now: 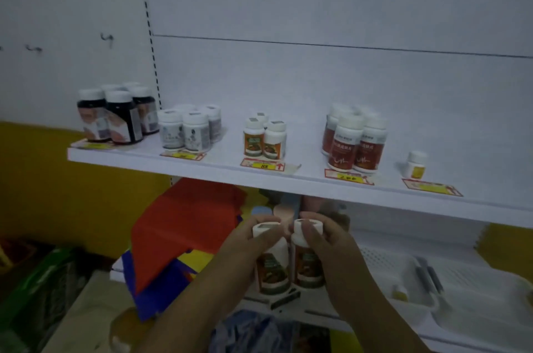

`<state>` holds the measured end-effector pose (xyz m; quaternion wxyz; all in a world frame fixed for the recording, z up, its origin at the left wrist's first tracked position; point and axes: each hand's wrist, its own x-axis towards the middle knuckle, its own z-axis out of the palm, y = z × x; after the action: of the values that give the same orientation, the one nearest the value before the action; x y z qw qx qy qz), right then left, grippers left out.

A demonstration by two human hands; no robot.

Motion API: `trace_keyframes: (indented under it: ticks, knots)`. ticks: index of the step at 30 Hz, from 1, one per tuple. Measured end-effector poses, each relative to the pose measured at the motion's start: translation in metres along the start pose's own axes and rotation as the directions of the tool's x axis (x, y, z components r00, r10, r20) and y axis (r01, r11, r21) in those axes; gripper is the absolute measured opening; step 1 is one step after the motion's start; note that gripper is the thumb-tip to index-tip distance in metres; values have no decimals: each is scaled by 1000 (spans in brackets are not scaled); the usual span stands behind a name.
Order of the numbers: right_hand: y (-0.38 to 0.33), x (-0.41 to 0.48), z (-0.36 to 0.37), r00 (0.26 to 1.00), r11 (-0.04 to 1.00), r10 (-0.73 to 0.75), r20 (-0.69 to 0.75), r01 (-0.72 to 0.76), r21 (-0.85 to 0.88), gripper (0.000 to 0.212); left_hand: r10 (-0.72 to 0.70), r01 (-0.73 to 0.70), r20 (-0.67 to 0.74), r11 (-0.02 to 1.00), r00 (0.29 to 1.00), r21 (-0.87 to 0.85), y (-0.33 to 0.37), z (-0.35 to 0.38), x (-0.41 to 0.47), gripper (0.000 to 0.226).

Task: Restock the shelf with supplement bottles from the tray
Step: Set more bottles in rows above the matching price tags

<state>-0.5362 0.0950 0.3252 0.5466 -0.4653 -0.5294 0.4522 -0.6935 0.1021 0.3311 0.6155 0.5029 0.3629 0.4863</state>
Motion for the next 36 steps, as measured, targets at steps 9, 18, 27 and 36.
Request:
trace_keyframes:
  ticks: [9,18,27,36]
  knots:
    - [-59,50,33,988,986,-152,22,153,-61,19,165,-162,-3,970,986,183,76,-29,31,32]
    - [-157,197,13,906,874,-419,-54,387,-295,14,483,-302,-151,731,863,612,215,-57,155,22]
    - [-163,303,19,964,538,-220,151,248,-805,35,284,-104,-159,727,946,679,222,-83,273,28]
    - [-125,305,33,977,536,125,175,82,-840,29,-69,32,4,505,998,863,170,-62,323,27]
